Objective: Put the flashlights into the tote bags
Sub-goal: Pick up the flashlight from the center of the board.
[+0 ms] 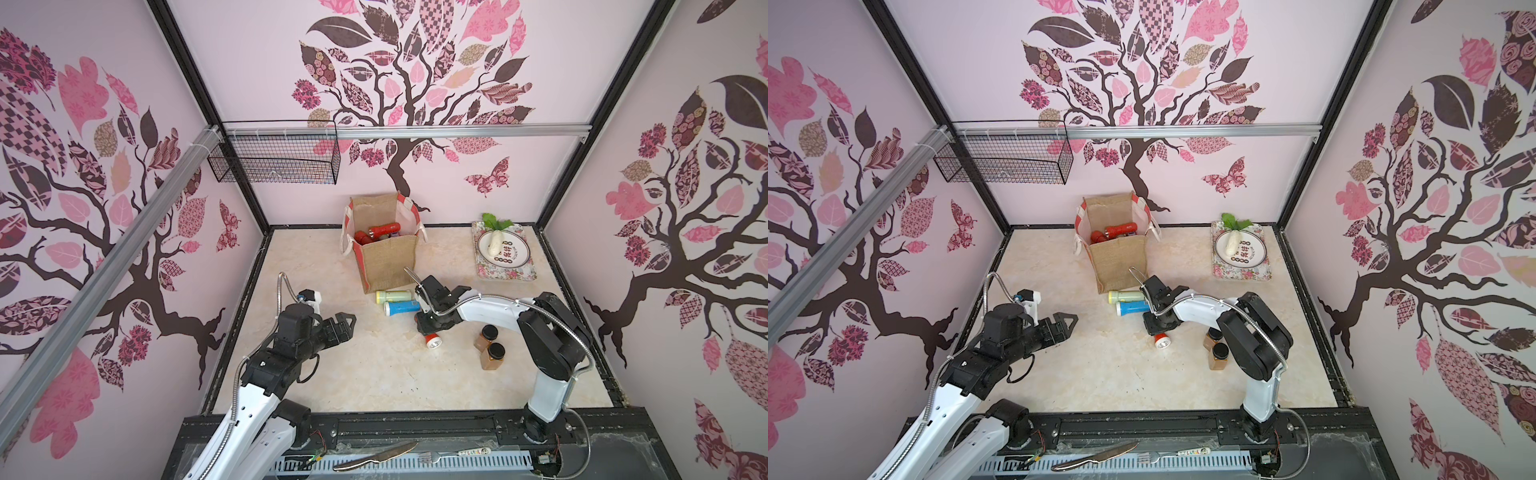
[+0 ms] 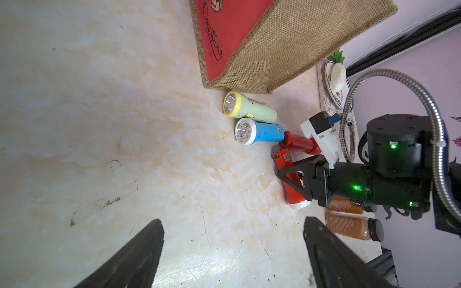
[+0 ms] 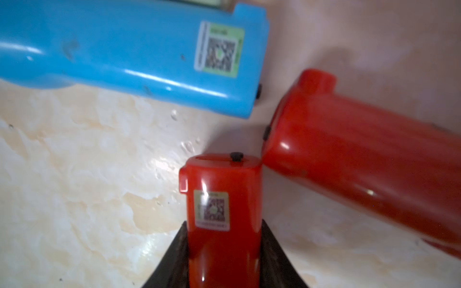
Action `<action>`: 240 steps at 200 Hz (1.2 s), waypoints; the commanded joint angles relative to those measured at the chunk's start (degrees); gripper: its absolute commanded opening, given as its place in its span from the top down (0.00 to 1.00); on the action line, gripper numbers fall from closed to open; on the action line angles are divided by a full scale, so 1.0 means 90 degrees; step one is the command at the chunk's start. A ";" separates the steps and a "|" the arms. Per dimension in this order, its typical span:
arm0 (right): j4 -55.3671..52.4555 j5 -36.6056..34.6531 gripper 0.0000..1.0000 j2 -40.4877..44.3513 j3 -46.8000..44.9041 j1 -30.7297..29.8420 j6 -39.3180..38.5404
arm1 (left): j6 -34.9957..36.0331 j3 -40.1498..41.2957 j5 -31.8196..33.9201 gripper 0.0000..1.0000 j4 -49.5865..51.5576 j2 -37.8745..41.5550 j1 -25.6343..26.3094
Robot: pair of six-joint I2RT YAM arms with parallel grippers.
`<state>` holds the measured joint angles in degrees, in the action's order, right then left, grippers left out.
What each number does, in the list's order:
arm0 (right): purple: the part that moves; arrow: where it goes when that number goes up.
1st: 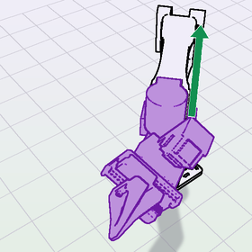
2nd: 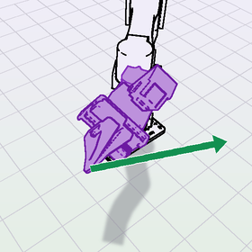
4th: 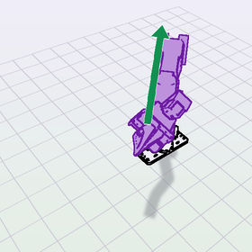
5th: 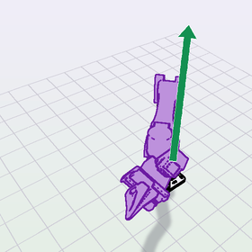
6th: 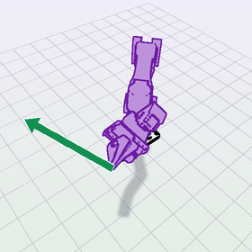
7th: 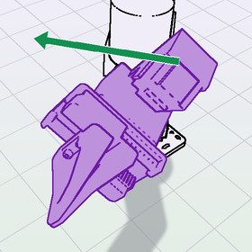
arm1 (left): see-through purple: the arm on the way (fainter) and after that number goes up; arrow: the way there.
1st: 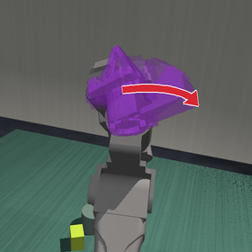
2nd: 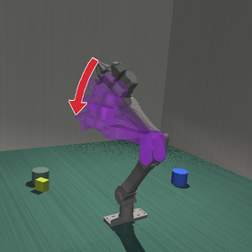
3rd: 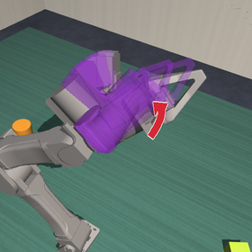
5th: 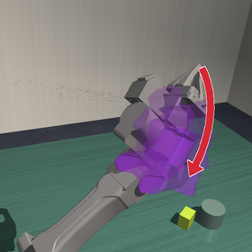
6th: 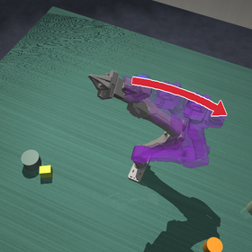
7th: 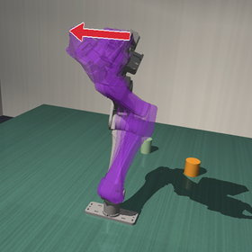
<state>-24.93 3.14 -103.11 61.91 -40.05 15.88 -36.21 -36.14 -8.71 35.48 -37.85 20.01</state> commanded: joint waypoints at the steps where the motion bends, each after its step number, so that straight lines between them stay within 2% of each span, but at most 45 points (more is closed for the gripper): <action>1: -0.0315 -0.0073 1.00 0.0738 -0.0285 -0.0003 -0.0574 | 0.0031 0.0173 -0.0080 0.10 -0.0267 0.0003 -0.0004; 38: -0.0235 0.0449 1.00 0.2060 -0.0251 -0.0011 -0.0876 | 0.0077 -0.0016 -0.0343 0.09 -0.0426 -0.0298 -0.0006; 83: -0.0649 0.0247 1.00 0.2931 0.0500 -0.0008 -0.0695 | 0.0251 -0.0221 -0.0444 0.09 -0.0249 -0.0280 -0.0005; 99: -0.0629 0.0148 1.00 0.3029 0.0848 -0.0003 -0.0537 | 0.0245 -0.0330 -0.0622 0.06 -0.0188 -0.0369 -0.0006; 122: -0.0883 0.0037 1.00 0.2754 0.1685 -0.0008 -0.0441 | 0.0217 -0.0510 -0.0765 0.02 -0.0164 -0.0434 -0.0005; 155: -0.1127 -0.0094 1.00 0.2153 0.2830 -0.0006 -0.0609 | 0.0261 -0.0803 -0.0777 0.02 -0.0061 -0.0536 -0.0007; 208: -0.1277 -0.0182 1.00 0.1043 0.4485 -0.0007 -0.0758 | 0.0525 -0.1580 -0.0888 0.02 0.0698 -0.1015 -0.0007; 240: -0.1699 -0.0214 1.00 0.0030 0.6146 -0.0005 -0.0804 | 0.0646 -0.1878 -0.0770 0.02 0.1101 -0.1034 -0.0012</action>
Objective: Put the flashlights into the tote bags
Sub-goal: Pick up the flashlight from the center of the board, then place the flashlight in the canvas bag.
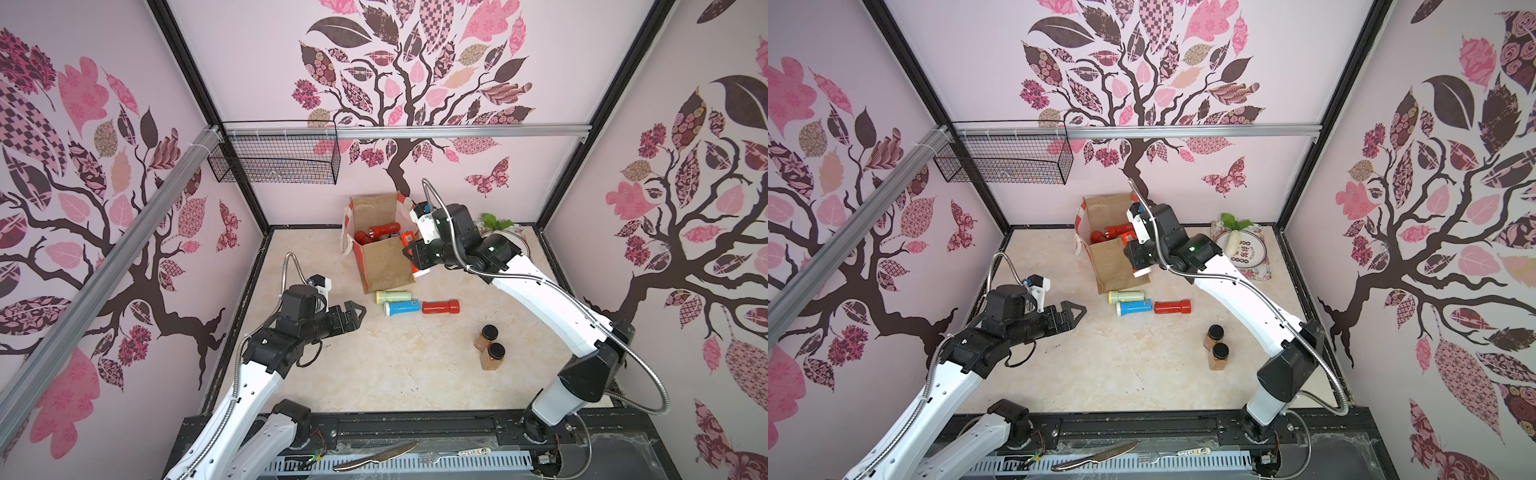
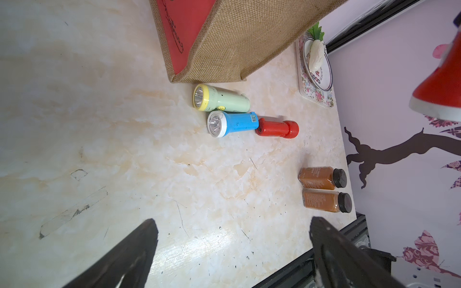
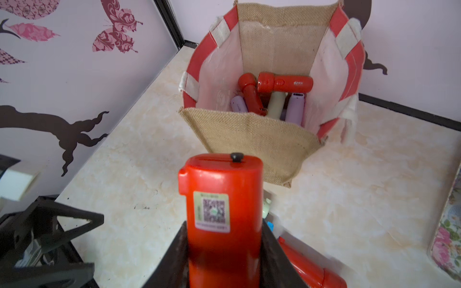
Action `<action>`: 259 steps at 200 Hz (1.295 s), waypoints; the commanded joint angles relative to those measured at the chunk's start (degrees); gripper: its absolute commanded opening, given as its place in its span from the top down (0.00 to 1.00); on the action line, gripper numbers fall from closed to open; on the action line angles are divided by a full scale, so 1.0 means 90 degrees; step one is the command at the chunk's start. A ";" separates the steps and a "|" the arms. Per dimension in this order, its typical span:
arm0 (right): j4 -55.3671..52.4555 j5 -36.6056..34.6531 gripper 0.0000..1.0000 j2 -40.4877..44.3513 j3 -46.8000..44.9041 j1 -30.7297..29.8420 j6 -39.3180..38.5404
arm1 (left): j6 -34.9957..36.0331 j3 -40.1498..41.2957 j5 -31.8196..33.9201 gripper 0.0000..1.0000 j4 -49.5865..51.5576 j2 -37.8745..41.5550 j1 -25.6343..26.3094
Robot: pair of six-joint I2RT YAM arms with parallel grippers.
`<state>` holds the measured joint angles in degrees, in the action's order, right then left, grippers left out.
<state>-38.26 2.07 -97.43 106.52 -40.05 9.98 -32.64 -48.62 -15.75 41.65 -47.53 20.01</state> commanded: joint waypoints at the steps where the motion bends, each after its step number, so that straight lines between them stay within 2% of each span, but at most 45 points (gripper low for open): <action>1: -0.0234 -0.0099 1.00 -0.0620 0.1254 -0.0009 -0.0150 | 0.0254 -0.0499 0.0012 0.02 0.0429 0.0044 -0.0019; 14: -0.0475 -0.0136 1.00 -0.1175 0.1955 -0.0003 -0.0132 | 0.0368 -0.0599 -0.0073 0.02 0.0556 0.0020 -0.0016; 17: -0.0543 -0.0128 1.00 -0.1380 0.2397 -0.0002 -0.0136 | 0.0406 -0.0616 -0.0085 0.02 0.0586 0.0016 -0.0016; 50: -0.0875 -0.0104 1.00 -0.2971 0.4777 0.0045 -0.0119 | 0.0749 -0.0776 -0.0170 0.02 0.0911 0.0083 -0.0025; 66: -0.0775 -0.0080 1.00 -0.3506 0.5468 0.0110 -0.0031 | 0.0894 -0.0902 -0.0163 0.02 0.1072 0.0095 -0.0026; 114: 0.0821 -0.0255 1.00 -0.3536 0.4351 0.0200 0.0056 | 0.0798 -0.0993 -0.0206 0.02 0.1375 0.0320 -0.0025; 181: 0.1844 -0.0494 1.00 -0.4475 0.4717 0.0402 0.0449 | 0.0401 -0.0646 -0.0284 0.02 0.1573 0.0898 -0.0026; 259: 0.2310 -0.0685 1.00 -0.5308 0.4708 0.0617 0.0644 | 0.0284 -0.0729 -0.0108 0.02 0.1306 0.0974 -0.0026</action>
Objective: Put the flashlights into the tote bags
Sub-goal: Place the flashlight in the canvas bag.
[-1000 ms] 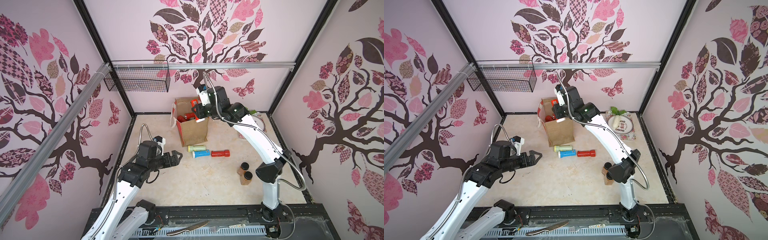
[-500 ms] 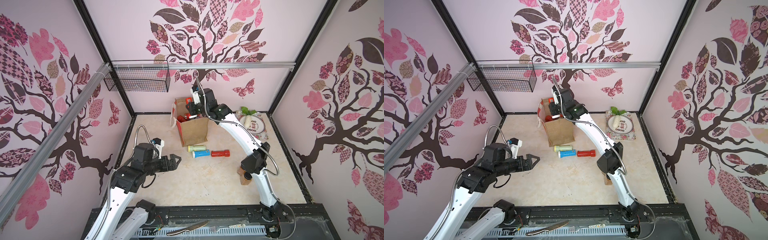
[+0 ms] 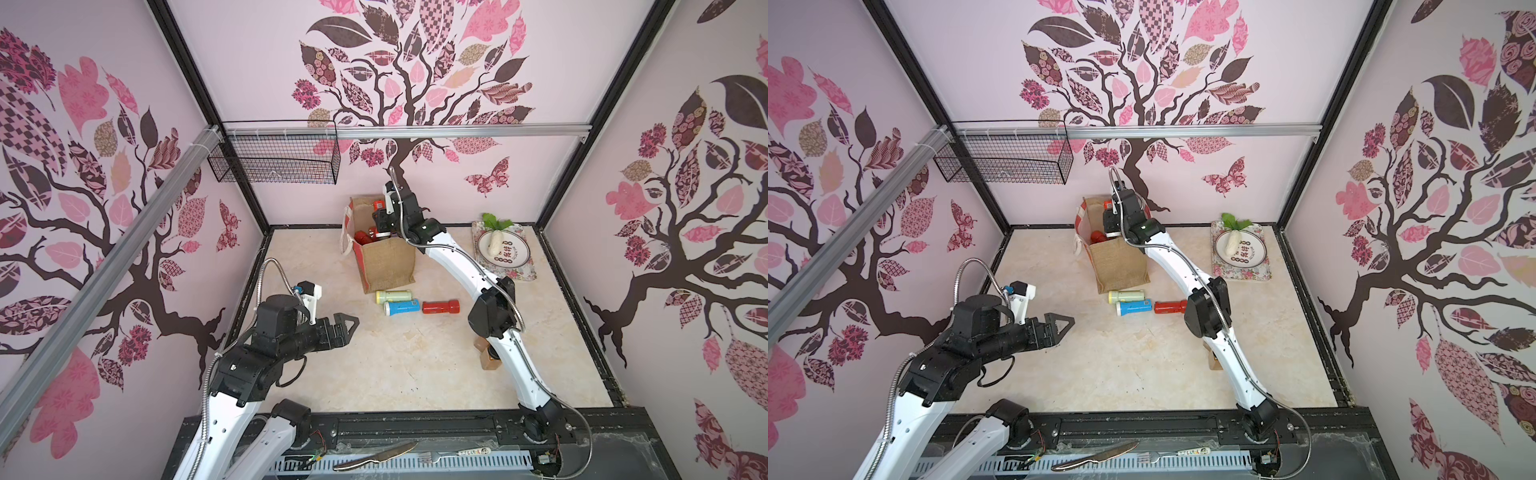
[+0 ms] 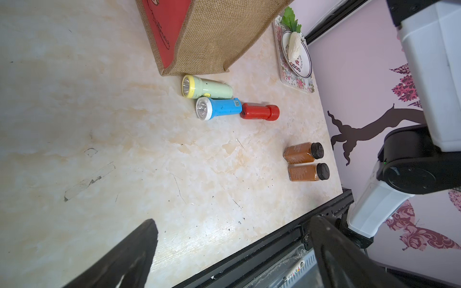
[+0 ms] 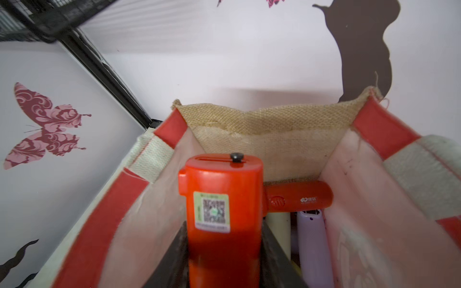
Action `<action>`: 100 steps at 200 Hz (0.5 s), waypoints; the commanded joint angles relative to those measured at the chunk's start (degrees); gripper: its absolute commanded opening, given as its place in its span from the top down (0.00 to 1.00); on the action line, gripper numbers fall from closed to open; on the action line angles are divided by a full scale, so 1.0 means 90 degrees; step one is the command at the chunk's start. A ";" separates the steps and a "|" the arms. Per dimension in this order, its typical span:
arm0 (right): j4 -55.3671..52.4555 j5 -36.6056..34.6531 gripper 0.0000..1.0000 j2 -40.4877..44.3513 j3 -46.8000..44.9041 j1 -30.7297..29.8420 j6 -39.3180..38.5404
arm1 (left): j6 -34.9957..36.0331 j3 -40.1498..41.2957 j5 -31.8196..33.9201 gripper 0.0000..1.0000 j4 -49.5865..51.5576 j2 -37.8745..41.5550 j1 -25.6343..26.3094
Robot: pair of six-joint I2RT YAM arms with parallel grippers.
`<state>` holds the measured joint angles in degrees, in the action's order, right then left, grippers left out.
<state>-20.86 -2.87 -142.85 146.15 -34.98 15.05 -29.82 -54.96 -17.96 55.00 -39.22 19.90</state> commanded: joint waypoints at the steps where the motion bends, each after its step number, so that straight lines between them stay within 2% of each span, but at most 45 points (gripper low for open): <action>1: 0.0376 -0.0138 1.00 -0.0266 0.0305 0.0056 0.0078 | -0.0033 -0.0016 0.0138 0.02 -0.0181 0.0056 -0.0014; 100: 0.0218 -0.0379 1.00 -0.0662 0.0338 0.0059 0.0102 | -0.0131 0.0125 0.0235 0.02 -0.0450 -0.0020 -0.0014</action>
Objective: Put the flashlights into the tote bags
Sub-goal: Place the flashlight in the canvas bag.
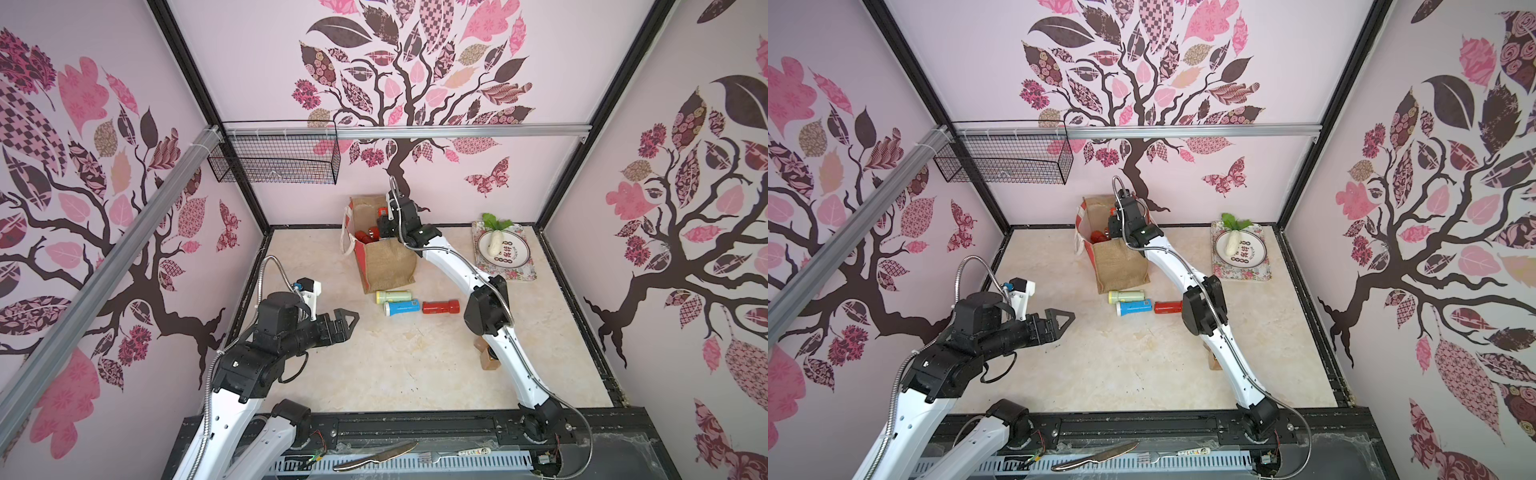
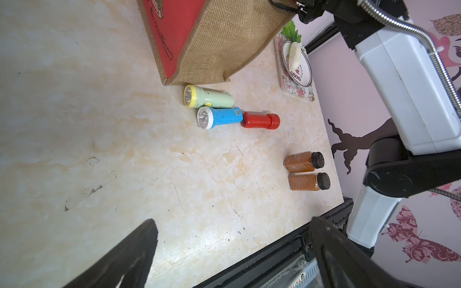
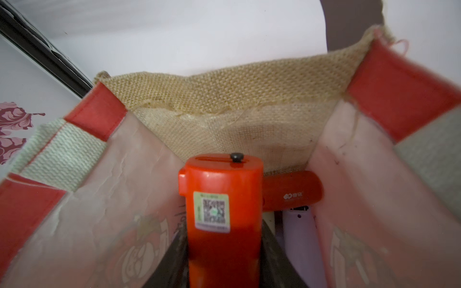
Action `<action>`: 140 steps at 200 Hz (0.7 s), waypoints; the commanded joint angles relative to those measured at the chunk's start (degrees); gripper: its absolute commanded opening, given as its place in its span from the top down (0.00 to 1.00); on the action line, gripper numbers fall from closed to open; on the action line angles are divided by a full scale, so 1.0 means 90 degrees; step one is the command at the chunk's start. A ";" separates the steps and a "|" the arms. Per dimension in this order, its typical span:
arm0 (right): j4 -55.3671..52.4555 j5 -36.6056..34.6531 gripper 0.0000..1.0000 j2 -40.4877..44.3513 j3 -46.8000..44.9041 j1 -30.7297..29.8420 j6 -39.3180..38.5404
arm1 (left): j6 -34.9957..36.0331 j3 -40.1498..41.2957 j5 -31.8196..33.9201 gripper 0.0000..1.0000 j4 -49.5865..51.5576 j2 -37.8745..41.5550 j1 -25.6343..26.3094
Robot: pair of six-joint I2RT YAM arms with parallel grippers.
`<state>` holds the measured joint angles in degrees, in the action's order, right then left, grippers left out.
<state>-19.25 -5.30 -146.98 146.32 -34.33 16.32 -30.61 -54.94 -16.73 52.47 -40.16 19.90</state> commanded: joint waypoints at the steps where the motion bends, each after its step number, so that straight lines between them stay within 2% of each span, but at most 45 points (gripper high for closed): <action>1: 0.0044 -0.0112 1.00 -0.0203 0.0316 -0.0014 -0.0042 | -0.0040 0.0125 0.0100 0.02 -0.0172 0.0086 -0.0014; 9: 0.0051 -0.0123 1.00 -0.0177 0.0315 -0.0013 -0.0045 | -0.0038 0.0126 0.0104 0.02 -0.0170 0.0106 -0.0014; 14: 0.0059 -0.0133 0.96 -0.0165 0.0314 -0.0019 -0.0047 | -0.0036 0.0137 0.0120 0.02 -0.0162 0.0117 -0.0014; 42: 0.0087 -0.0191 0.67 -0.0039 0.0314 -0.0037 -0.0114 | -0.0005 0.0138 0.0131 0.02 -0.0157 0.0127 -0.0014; 72: 0.0048 -0.0266 0.41 0.0189 0.0319 -0.0080 -0.0182 | 0.0044 0.0092 0.0160 0.02 -0.0178 0.0174 -0.0014; 104: 0.0046 -0.0367 0.27 0.0459 0.0329 -0.0082 -0.0258 | 0.0104 -0.0005 0.0156 0.02 -0.0169 0.0178 -0.0014; 140: 0.0054 -0.0378 0.22 0.1012 0.0348 -0.0137 -0.0362 | 0.0265 -0.0135 0.0237 0.02 0.0003 0.0091 -0.0014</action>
<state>-18.96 -7.77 -146.21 147.00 -34.87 14.48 -30.11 -54.94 -15.57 52.31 -38.96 19.92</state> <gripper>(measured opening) 0.771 0.981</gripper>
